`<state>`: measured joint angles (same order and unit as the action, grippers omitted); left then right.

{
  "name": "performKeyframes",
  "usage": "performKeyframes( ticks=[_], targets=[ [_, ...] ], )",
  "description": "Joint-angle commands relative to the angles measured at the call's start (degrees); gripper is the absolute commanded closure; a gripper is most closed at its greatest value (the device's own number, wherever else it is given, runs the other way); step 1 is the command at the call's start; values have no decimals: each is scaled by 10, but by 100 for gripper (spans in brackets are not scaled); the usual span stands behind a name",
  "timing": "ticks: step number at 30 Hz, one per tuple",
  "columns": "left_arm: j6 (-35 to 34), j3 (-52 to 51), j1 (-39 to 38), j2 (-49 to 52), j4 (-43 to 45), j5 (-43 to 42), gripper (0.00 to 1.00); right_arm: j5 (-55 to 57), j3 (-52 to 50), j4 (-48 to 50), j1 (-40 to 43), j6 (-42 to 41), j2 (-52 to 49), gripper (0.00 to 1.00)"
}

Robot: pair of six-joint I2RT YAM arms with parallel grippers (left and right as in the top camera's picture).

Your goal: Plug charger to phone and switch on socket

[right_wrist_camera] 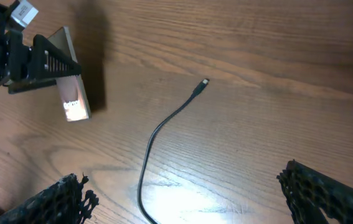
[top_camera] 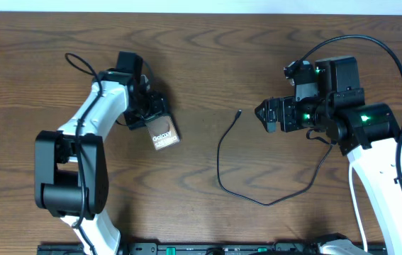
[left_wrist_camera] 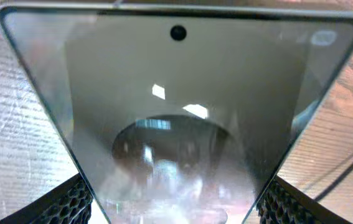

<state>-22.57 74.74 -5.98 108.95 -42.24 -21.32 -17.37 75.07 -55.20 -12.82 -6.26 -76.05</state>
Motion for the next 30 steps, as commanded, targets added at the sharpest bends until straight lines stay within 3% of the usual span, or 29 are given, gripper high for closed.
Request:
performKeyframes(
  ticks=[1,14,21,23,30],
  targets=[
    [0,2,7,-16,-6,-10,36,-12,12,0,0,5,0,1],
    [-7,-32,-57,-15,22,153,36,-12,12,1,0,5,0,1],
    [-7,-52,-63,-14,47,169,35,-12,12,1,0,5,0,1],
    [-7,-64,-63,-14,52,169,26,-12,12,1,0,5,0,1],
    [-7,-88,-63,-14,53,169,19,-12,12,1,0,5,0,1]
  ],
)
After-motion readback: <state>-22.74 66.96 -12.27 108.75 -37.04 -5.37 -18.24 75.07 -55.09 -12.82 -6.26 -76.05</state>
